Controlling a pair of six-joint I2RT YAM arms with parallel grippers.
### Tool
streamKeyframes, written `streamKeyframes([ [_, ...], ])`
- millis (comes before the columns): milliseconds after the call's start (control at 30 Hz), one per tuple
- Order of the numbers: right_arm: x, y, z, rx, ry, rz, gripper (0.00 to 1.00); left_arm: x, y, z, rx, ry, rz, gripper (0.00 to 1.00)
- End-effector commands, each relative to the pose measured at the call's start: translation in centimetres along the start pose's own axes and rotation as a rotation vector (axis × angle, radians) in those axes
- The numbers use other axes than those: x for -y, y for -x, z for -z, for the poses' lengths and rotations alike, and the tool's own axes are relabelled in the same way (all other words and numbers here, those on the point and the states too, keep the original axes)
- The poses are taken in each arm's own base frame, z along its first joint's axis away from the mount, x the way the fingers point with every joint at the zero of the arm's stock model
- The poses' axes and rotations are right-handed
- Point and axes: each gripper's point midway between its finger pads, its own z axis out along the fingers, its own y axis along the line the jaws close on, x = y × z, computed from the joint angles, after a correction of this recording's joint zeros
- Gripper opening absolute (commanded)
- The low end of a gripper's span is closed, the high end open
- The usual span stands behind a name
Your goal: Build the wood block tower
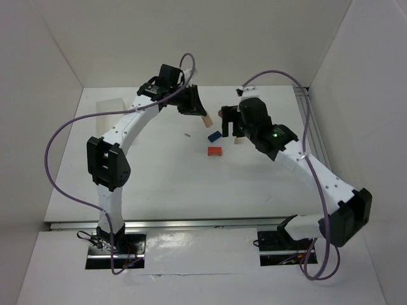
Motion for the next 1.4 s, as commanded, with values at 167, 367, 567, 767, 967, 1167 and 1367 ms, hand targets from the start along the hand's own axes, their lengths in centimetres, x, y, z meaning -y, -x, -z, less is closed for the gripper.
streamKeyframes([
  [167,10.8,-1.1,7.9,0.19,-0.516,-0.332,0.92,-1.1,0.7,-6.6,0.146,0.378,-0.122,0.0],
  [367,12.3,0.4,10.7,0.253,-0.585,-0.354,0.93,-0.4,1.7,-9.1,0.232,0.412,-0.164,0.0],
  [567,12.7,-0.4,10.7,0.236,-0.597,-0.348,0.95,-0.3,0.7,-11.6,0.28,0.492,-0.225,0.0],
  [767,12.5,-0.6,10.3,0.224,-0.591,-0.344,0.96,-0.8,-0.7,-14.5,0.28,0.484,-0.241,0.0],
  [967,12.1,-0.7,10.2,0.221,-0.56,-0.351,0.99,-0.7,-1.2,-16.3,0.317,0.533,-0.311,0.0],
  [1167,12.3,-0.3,10.3,0.221,-0.569,-0.347,0.99,-1.0,-1.6,-16.0,0.311,0.548,-0.312,0.0],
  [1367,12.1,-1.0,10.1,0.206,-0.556,-0.351,0.99,-2.0,-0.1,-14.3,0.307,0.525,-0.306,0.0],
])
